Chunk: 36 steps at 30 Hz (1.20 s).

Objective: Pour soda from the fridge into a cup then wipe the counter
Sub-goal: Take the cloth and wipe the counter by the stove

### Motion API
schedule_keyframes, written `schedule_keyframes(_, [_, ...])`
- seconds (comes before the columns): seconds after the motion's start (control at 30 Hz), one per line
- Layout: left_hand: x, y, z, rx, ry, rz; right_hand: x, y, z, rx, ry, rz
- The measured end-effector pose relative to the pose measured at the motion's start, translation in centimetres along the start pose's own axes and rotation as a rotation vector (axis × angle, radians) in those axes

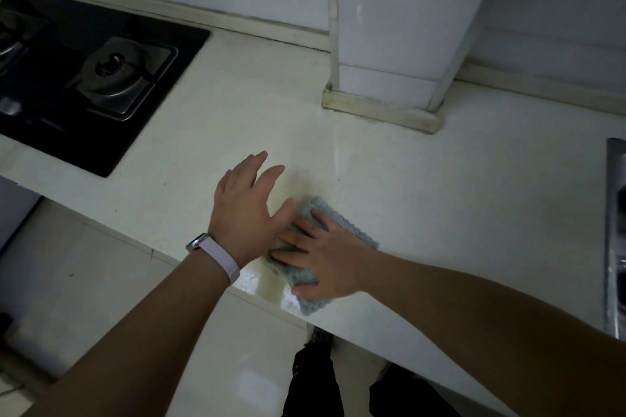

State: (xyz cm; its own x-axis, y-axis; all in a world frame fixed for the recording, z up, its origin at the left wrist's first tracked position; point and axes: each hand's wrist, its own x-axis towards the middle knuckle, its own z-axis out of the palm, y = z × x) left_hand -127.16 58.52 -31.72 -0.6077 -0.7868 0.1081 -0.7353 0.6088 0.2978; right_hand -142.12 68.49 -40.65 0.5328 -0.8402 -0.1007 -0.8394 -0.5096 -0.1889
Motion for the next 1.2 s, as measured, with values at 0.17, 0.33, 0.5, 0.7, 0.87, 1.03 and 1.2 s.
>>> schedule_keyframes(0.17, [0.6,4.4,1.2,-0.005,-0.039,0.048,-5.0,0.1,0.5,0.013,-0.008,0.062])
schedule_keyframes(0.33, [1.1,8.2,2.5,0.019,-0.1,0.101,-9.5,0.8,0.4,0.01,-0.009,0.111])
schedule_keyframes(0.5, [1.9,11.4,3.4,0.046,-0.143,0.139,-13.7,1.9,0.7,0.045,-0.008,0.197])
schedule_keyframes(0.7, [2.7,15.6,4.8,0.039,-0.179,0.194,-18.5,3.9,0.8,0.053,-0.009,0.295])
schedule_keyframes(0.87, [3.6,18.6,5.8,0.033,-0.198,0.245,-22.2,6.0,0.7,0.069,-0.014,0.382])
schedule_keyframes(1.03, [4.5,20.6,6.8,0.037,-0.221,0.269,-25.1,8.2,0.3,0.071,-0.004,0.486])
schedule_keyframes(1.2, [5.2,21.2,7.9,0.038,-0.258,0.273,-27.0,11.1,0.0,0.083,0.0,0.579])
